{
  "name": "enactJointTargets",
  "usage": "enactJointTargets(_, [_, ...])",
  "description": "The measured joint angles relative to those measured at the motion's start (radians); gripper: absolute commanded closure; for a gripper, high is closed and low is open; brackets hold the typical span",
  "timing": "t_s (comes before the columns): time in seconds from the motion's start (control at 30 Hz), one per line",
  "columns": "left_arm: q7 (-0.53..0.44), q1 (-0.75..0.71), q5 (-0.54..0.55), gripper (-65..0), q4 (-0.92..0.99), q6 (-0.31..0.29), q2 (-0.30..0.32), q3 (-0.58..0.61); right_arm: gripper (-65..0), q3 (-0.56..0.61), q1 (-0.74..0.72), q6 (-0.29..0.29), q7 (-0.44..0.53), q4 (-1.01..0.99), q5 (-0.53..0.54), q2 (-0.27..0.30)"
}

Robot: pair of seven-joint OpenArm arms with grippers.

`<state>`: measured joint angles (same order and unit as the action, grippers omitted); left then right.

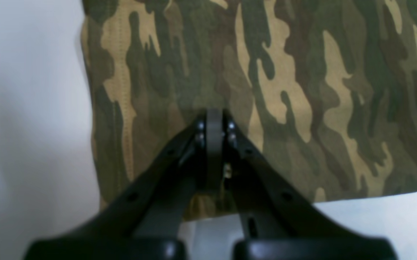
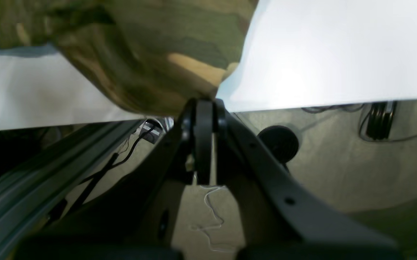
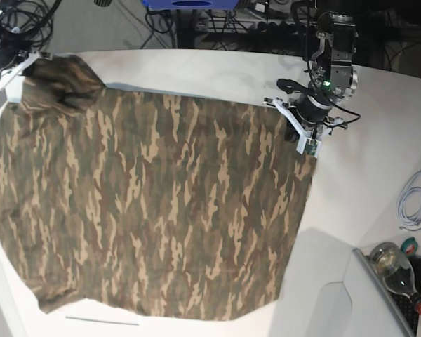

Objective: Layout the t-shirt on the table in an organized manner, then fold the t-shirt properly
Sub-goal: 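Release the shirt and regrasp its corner with the right gripper, then pull the shirt corner outward with the right gripper to smooth it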

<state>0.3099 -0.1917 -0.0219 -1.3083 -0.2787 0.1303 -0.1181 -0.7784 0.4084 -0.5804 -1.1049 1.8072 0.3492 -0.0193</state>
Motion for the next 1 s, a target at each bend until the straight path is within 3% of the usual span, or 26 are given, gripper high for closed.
enactJointTargets(0.33, [0.000,0.000,0.000,0.0,-0.002,0.000,0.001,0.000,0.0,-0.051,0.005,0.000,-0.077,0.000,0.004,0.006])
enactJointTargets(0.47, [0.002,0.000,0.000,0.0,-0.002,-0.001,0.005,0.000,0.0,-0.053,0.005,0.000,-0.077,-0.007,0.009,0.084])
enactJointTargets(0.73, [0.019,0.008,0.000,0.0,-0.046,0.002,0.028,0.000,-0.9,-0.042,0.001,0.000,-0.099,-0.014,-0.001,0.067])
enactJointTargets(0.77, [0.019,0.011,-0.001,0.0,-0.057,0.002,0.031,0.000,-1.5,-0.042,0.000,0.000,-0.135,-0.014,0.002,0.071])
enactJointTargets(0.87, [0.021,0.006,-0.001,0.0,-0.101,0.002,0.033,0.000,-10.4,-0.045,-0.011,0.000,-0.239,-0.011,-0.007,0.066])
enactJointTargets(1.0, [0.019,-0.003,0.000,0.0,-0.170,0.002,0.034,0.000,-22.5,-0.049,-0.013,0.003,-0.187,0.058,-0.006,0.080])
